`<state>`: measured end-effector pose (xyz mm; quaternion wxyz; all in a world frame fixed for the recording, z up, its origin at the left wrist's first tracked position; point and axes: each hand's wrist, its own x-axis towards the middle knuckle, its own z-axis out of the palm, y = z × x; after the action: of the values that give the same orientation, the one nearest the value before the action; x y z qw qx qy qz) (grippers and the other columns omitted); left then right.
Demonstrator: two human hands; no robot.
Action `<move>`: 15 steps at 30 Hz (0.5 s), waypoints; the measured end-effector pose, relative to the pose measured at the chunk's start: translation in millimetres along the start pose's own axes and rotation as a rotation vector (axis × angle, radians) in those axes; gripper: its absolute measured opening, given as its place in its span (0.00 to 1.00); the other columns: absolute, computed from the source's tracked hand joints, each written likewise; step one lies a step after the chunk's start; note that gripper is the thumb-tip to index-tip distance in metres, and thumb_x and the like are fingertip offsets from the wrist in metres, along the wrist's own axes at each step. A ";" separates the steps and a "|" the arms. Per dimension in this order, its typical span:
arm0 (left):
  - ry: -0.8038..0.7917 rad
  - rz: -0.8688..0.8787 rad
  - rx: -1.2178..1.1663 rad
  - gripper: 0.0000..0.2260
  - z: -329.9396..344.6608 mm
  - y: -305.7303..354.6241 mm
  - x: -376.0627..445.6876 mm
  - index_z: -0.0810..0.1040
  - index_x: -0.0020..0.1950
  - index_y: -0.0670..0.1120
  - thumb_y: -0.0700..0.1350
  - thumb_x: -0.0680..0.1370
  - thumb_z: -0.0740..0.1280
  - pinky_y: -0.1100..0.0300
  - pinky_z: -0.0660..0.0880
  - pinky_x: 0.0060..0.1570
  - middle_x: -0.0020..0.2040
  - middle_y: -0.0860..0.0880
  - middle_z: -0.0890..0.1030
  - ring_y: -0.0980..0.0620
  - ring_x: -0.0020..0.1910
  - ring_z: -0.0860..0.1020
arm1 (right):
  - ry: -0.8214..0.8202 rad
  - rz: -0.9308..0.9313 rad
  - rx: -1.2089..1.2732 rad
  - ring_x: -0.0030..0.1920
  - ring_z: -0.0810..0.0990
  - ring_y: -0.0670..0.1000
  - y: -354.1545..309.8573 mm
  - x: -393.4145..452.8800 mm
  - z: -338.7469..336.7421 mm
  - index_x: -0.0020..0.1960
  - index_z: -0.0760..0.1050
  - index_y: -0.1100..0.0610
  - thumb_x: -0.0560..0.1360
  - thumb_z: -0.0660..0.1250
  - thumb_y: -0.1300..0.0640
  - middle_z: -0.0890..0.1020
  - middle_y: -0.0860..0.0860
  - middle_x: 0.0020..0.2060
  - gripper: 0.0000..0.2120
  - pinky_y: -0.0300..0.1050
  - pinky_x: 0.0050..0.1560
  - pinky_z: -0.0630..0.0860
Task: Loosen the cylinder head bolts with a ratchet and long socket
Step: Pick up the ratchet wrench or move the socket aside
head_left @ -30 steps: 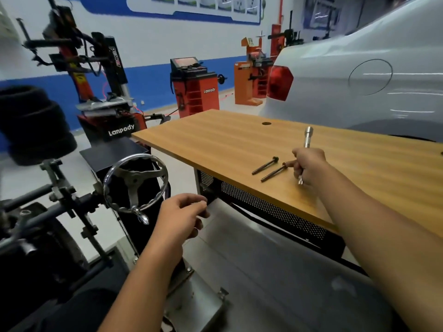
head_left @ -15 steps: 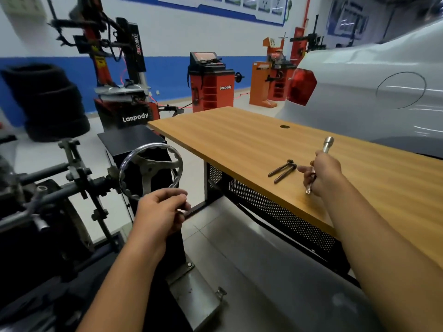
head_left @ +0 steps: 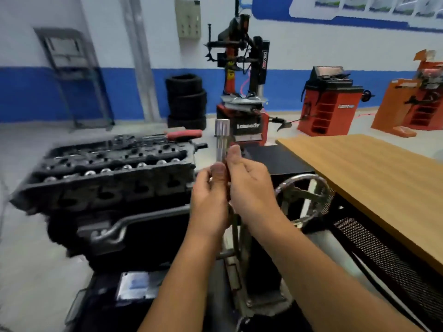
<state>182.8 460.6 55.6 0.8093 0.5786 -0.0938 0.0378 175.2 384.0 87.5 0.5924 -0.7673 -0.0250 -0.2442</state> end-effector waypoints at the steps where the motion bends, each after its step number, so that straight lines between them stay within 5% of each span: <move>1: 0.042 0.051 -0.001 0.25 -24.8 9.1 7.5 0.80 0.55 0.45 0.65 0.75 0.62 0.51 0.79 0.34 0.39 0.43 0.82 0.44 0.33 0.80 | -0.023 -0.087 -0.060 0.30 0.78 0.47 -8.3 12.6 17.3 0.34 0.79 0.54 0.80 0.58 0.34 0.79 0.45 0.26 0.29 0.50 0.35 0.73; 3: 0.135 0.093 0.020 0.20 -73.3 26.7 21.9 0.79 0.47 0.48 0.64 0.77 0.62 0.64 0.65 0.21 0.29 0.48 0.69 0.55 0.22 0.65 | 0.005 -0.222 -0.142 0.32 0.76 0.44 -24.0 50.8 43.8 0.34 0.79 0.50 0.79 0.64 0.39 0.79 0.44 0.27 0.21 0.49 0.37 0.73; 6: 0.263 0.135 0.039 0.19 -140.0 59.6 43.9 0.74 0.41 0.51 0.66 0.76 0.63 0.68 0.56 0.20 0.27 0.50 0.64 0.56 0.20 0.58 | -0.095 -0.277 -0.368 0.43 0.81 0.46 -35.2 121.6 80.3 0.47 0.81 0.47 0.77 0.70 0.46 0.82 0.42 0.38 0.05 0.51 0.51 0.79; 10: 0.303 0.284 -0.072 0.17 -204.1 101.2 81.3 0.73 0.42 0.51 0.62 0.81 0.60 0.64 0.57 0.23 0.29 0.51 0.68 0.55 0.22 0.61 | -0.489 -0.325 -0.781 0.62 0.79 0.54 -24.7 178.1 138.4 0.69 0.77 0.49 0.80 0.69 0.44 0.82 0.49 0.63 0.19 0.52 0.63 0.76; 15: 0.212 0.332 -0.157 0.11 -249.3 112.8 124.9 0.72 0.52 0.49 0.50 0.89 0.53 0.55 0.72 0.38 0.36 0.50 0.73 0.50 0.33 0.72 | -0.702 -0.349 -1.000 0.58 0.80 0.57 -10.7 203.4 175.4 0.64 0.81 0.51 0.80 0.69 0.45 0.84 0.52 0.56 0.16 0.51 0.58 0.77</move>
<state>312.9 726.8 106.9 0.8399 0.4832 -0.1050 0.2238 411.1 497.7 148.1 0.0705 -0.9703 -0.2253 -0.0532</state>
